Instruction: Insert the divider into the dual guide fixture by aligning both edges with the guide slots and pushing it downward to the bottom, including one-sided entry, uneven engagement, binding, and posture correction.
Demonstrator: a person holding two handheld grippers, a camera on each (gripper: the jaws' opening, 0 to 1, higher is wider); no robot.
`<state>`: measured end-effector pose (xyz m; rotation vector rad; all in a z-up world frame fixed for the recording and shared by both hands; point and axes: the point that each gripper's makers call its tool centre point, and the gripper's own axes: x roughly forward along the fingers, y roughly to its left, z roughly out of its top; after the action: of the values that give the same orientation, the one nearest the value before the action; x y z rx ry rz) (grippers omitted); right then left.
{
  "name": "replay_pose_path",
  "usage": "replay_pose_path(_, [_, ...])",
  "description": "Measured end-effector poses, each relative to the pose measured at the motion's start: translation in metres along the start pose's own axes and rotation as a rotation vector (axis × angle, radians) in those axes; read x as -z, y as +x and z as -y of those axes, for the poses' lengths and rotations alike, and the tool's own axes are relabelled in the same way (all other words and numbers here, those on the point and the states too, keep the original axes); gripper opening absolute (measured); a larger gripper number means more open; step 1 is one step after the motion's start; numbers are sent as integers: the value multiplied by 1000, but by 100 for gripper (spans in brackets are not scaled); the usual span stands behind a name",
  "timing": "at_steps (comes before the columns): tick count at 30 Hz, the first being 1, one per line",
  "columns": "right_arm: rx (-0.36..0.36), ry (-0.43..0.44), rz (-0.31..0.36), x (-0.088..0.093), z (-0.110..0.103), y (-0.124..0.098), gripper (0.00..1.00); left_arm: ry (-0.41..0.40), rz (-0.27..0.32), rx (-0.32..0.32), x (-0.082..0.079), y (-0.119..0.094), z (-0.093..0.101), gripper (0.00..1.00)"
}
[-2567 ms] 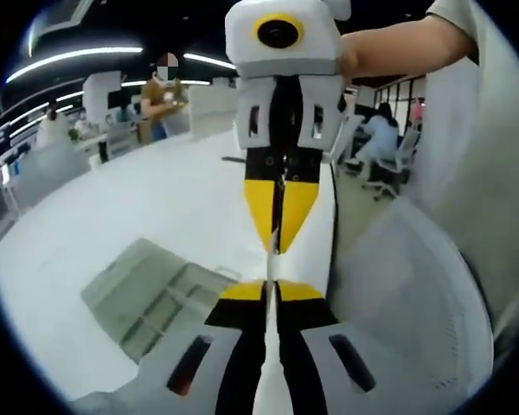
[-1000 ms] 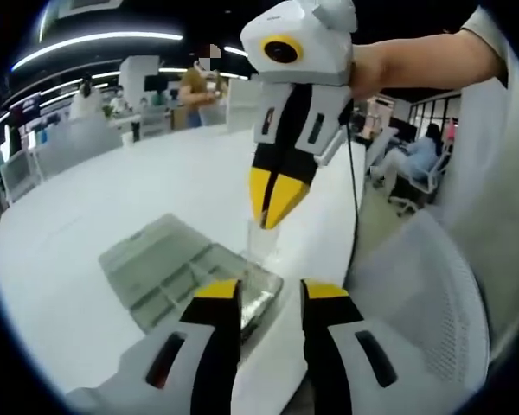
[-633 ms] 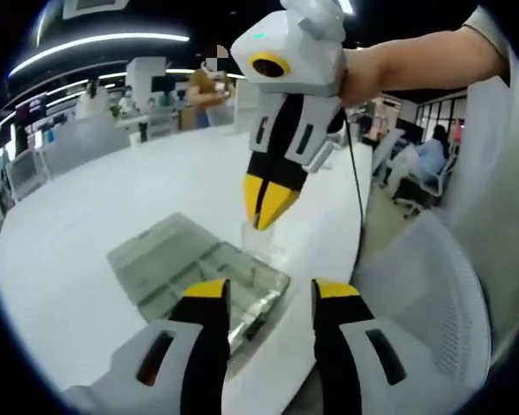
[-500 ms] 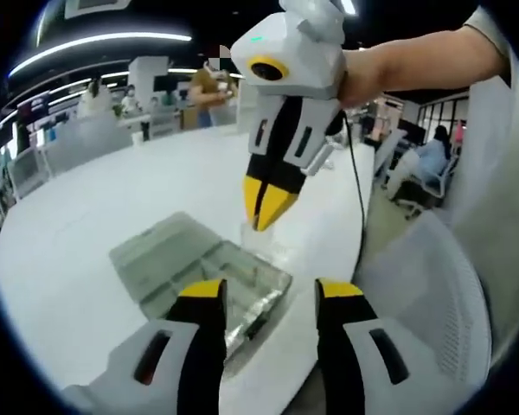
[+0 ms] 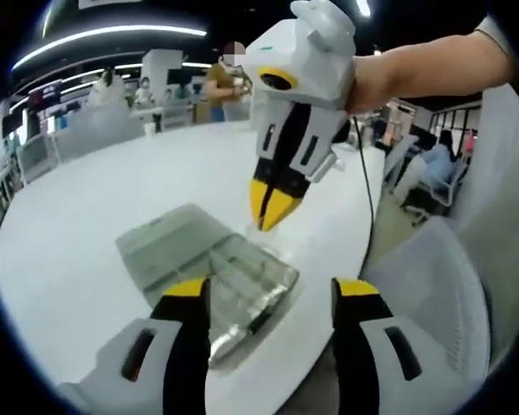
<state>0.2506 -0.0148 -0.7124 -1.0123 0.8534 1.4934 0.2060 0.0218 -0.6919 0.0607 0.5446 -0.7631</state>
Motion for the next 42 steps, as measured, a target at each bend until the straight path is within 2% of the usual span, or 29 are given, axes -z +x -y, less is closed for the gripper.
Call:
replay_pose_path(22, [-5,-34,-12,0,3,9,0,-38,-8,-20,7,1,-5,72])
replay_pose_path(42, [-15,-59,-23,2,5,18,0,-53,-10,-29,11,0,-9,71])
